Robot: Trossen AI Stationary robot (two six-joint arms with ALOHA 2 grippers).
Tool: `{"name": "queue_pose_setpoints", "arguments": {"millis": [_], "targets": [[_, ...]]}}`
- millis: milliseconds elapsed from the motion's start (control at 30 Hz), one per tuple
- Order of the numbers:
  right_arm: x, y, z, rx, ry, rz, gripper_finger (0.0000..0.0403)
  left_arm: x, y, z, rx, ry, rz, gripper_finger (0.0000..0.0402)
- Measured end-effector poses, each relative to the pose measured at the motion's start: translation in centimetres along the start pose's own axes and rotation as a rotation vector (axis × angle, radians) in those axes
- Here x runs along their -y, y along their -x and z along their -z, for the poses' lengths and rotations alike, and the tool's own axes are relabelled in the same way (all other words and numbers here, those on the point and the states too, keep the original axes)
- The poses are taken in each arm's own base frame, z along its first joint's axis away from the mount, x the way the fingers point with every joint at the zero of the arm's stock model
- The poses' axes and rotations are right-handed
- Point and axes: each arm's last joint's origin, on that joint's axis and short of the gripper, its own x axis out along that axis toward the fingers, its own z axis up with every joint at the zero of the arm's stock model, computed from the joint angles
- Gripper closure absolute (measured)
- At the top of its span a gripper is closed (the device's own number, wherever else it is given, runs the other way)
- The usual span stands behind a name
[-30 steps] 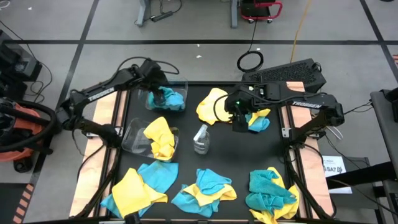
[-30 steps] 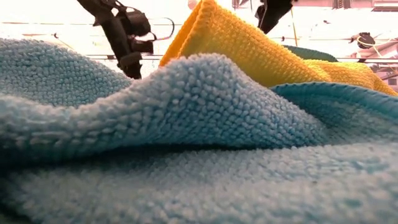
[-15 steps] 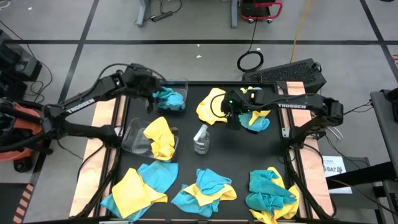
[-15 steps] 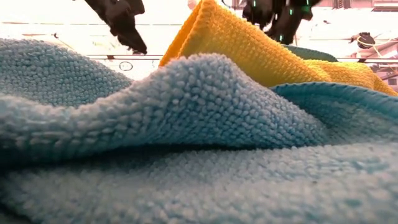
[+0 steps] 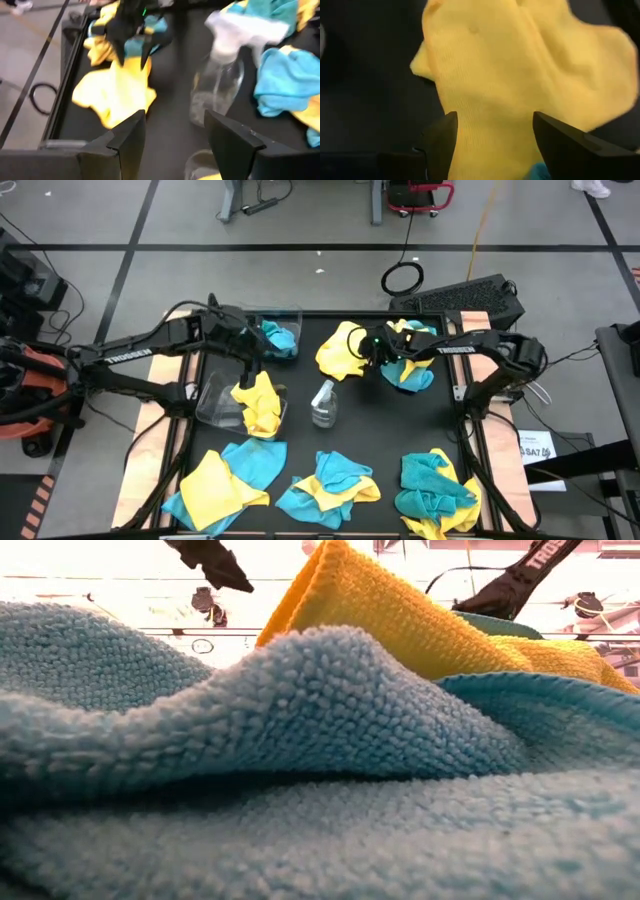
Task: Sort microfiber towel by color & place in baskets
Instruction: Put the yellow microfiber cloth into the bottom transparent bin
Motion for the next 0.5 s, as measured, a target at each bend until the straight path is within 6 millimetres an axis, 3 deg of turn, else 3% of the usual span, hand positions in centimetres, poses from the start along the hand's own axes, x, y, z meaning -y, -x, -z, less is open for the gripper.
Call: {"name": "queue_pose_setpoints", "arguments": {"millis": [200,300,400,500], "targets": [[0.4,-3.1,1.4,-0.093,-0.019,-0.005,0.0154,1.1,-0.2,-0.8,0.048,-0.019,0.026,0.0193],[0.5,-4.3,2.0,-0.128,-0.027,-0.021,0.0177,1.6,-0.3,-0.9,0.048,-0.013,0.039,0.0193],[0.4,-4.6,2.1,-0.135,-0.024,-0.046,0.0232,1.9,-0.3,-0.9,0.048,-0.013,0.043,0.0193],[0.0,-4.1,1.9,-0.129,-0.002,-0.061,0.0316,2.0,-0.4,-1.0,0.045,-0.02,0.028,0.0193]]}}
